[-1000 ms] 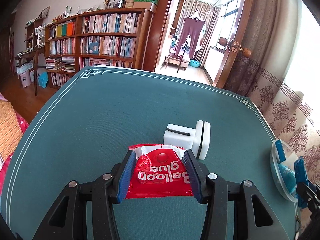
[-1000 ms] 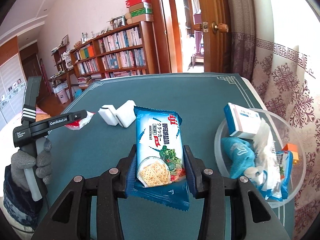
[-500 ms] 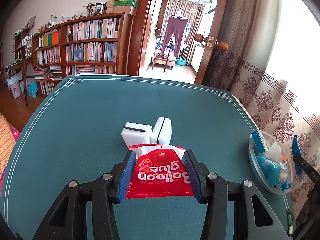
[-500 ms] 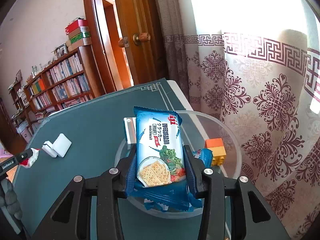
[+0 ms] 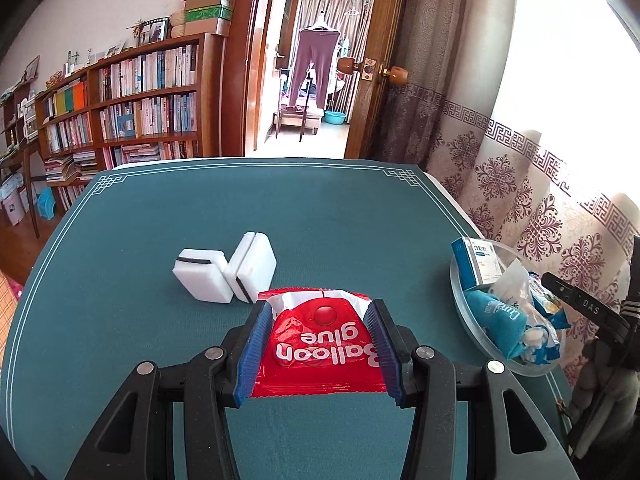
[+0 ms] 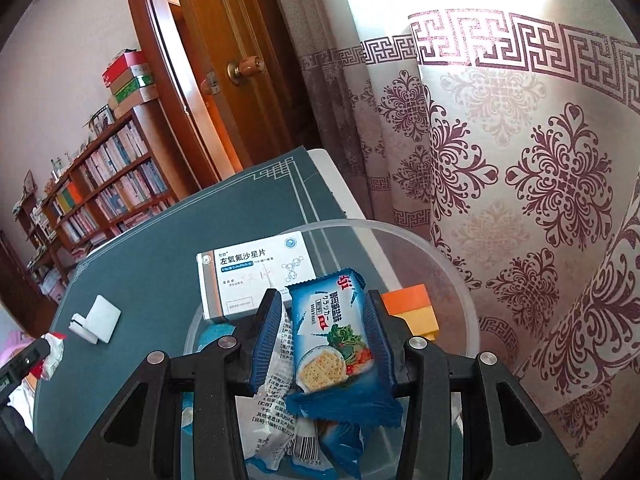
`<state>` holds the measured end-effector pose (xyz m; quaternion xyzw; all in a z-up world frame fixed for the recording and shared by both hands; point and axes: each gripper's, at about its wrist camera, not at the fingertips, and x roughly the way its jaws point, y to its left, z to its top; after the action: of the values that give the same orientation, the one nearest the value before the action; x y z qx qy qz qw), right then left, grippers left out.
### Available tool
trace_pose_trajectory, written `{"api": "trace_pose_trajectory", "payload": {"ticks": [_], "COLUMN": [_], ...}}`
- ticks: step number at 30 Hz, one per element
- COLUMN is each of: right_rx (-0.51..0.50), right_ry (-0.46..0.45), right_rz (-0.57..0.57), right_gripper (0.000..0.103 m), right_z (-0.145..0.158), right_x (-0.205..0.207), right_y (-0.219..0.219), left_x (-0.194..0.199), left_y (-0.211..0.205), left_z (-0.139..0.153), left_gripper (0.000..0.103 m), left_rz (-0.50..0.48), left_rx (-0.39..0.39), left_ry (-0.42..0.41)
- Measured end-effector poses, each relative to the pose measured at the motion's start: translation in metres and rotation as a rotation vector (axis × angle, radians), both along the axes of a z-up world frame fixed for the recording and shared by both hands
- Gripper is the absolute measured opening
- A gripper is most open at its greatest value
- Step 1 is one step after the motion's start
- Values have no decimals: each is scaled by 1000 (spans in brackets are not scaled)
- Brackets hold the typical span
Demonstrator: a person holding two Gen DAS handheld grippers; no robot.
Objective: Organize objects
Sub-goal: 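Carry the cracker packet into the bowl with the right gripper and release, then open the left gripper and release the red glue packet onto the table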
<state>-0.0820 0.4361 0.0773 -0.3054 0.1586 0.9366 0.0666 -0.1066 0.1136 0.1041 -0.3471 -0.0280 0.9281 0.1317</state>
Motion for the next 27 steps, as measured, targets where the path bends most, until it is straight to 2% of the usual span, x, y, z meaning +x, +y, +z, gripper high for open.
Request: {"api": "trace_pose_trajectory", "payload": {"ticks": [9, 13, 18, 24, 27], "right_rx": [44, 76, 70, 37, 19], "right_ry": [30, 44, 58, 61, 45], "right_rz": [23, 49, 80, 101, 109], "right_gripper": [44, 45, 45, 45, 46], "right_z": [4, 6, 5, 0, -8], "right_x": [43, 60, 72, 82, 82], "right_y": [-11, -19, -21, -16, -15], "left_x": [3, 5, 8, 14, 23], "left_y": [46, 73, 109, 107, 96], "left_z": [2, 5, 10, 2, -15], "left_gripper": [52, 49, 48, 49, 58], "left_rz": [-95, -154, -224, -240, -240], "left_rx": [-15, -25, -46, -70, -94], "left_ry": [-3, 3, 21, -3, -51]}}
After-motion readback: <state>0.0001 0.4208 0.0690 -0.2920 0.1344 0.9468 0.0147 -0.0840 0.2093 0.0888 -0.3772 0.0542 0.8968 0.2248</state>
